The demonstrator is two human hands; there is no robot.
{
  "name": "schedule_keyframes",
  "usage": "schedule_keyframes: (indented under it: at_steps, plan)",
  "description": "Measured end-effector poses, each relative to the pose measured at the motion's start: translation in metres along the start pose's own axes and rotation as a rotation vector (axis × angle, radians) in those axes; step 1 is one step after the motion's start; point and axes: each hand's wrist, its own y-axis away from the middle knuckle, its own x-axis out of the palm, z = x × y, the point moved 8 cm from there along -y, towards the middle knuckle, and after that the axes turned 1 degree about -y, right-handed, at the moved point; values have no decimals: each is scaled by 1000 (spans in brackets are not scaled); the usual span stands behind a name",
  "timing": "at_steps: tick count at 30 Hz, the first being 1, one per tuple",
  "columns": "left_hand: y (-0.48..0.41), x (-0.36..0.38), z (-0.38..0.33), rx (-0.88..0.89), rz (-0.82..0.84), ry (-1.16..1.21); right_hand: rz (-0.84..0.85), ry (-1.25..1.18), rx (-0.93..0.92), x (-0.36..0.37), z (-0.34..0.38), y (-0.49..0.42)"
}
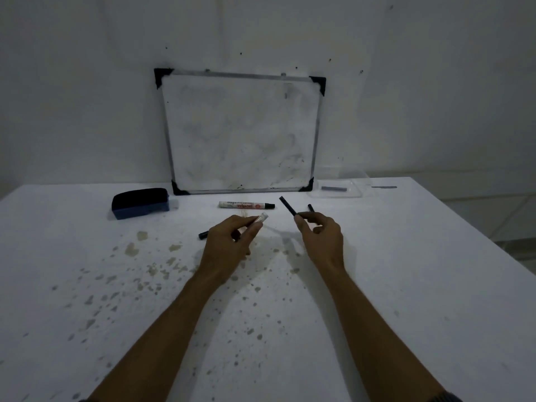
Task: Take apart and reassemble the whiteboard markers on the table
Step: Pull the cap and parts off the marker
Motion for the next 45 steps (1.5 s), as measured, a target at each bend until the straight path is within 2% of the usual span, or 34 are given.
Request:
schedule_keyframes:
  at_steps: [4,9,11,18,23,26,30,33,38,45]
  plan:
    - [-1,-3,4,-169,8,202,168,-441,133,22,2,13]
    - [-3,-12,7,-231,-33,269,370,-1089,548,65,-5,25]
    - [-4,-11,5,-226,-14,297,392,-1172,615,74,-6,27]
    - [-5,-6,6,-219,87,350,337,-1031,544,74,-14,19]
    - [-5,-6,7,-209,93,340,298,-929,492,70,-16,21]
    - [-3,-6,6,-190,73,309,201,-880,457,62,-21,19]
    - [-2,-5,6,-170,55,241,96,-699,356,49,-23,15]
    - [-1,-5,4,-158,49,244,26,-772,375,42,-27,12]
    - [-1,-5,7,-170,53,237,19,-821,386,34,-26,9]
    - [1,0,6,-189,89,172,73,-666,306,32,-15,13]
